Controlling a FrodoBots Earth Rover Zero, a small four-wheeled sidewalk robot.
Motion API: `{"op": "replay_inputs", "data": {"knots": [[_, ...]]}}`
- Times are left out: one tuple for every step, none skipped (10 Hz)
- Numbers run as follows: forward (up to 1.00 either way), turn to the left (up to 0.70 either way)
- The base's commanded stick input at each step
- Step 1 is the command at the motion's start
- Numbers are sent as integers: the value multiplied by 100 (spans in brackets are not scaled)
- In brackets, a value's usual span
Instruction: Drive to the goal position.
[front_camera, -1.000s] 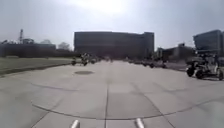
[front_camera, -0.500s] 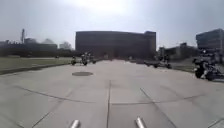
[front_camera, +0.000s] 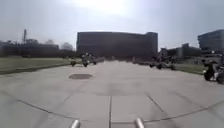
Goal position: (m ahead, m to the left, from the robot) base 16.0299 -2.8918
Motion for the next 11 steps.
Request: {"op": "replay_inputs", "data": {"knots": [[85,1],[85,-5],[85,-19],[85,-31],[85,-33],[85,-33],[85,-33],[85,-33],[85,-23],[85,-13],[85,-1]]}}
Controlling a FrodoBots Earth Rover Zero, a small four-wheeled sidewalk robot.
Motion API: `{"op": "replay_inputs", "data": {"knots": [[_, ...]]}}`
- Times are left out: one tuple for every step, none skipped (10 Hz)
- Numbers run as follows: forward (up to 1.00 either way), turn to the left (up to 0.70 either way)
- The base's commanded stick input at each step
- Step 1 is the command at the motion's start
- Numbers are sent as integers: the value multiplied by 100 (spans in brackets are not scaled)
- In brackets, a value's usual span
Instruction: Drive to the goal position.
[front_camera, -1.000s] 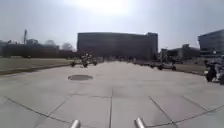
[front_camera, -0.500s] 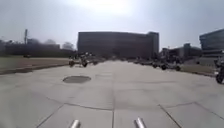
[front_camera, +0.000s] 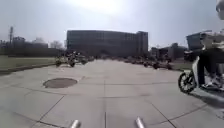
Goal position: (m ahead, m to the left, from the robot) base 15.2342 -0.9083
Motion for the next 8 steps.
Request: {"op": "replay_inputs", "data": {"knots": [[85,0],[85,1],[85,1],[85,1],[85,1],[85,1],[85,1],[85,1]]}}
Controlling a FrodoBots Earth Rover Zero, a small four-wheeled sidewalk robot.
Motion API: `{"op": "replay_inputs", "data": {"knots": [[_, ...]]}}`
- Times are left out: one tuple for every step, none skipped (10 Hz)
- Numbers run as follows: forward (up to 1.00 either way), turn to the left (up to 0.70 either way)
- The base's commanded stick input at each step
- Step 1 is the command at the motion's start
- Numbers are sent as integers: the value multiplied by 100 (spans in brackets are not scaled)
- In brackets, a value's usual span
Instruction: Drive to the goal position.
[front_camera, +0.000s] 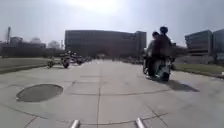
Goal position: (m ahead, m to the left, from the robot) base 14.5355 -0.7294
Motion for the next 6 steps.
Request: {"op": "replay_inputs", "data": {"knots": [[85,1],[85,1],[85,1],[85,1],[85,1],[85,1]]}}
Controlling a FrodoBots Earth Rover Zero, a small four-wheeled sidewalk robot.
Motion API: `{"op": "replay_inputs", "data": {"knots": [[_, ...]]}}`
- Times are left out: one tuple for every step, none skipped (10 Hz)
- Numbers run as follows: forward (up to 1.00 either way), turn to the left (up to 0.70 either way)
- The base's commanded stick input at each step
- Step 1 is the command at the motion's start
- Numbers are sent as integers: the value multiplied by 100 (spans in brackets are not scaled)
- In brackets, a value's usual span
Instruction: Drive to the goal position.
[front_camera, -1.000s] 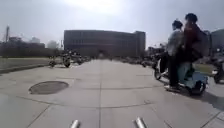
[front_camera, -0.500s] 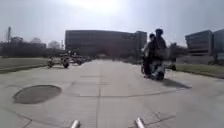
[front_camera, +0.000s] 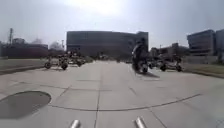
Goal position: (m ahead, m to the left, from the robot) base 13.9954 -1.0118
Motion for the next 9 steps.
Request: {"op": "replay_inputs", "data": {"knots": [[85,1],[85,1],[85,1],[85,1],[85,1],[85,1],[85,1],[85,1],[85,1]]}}
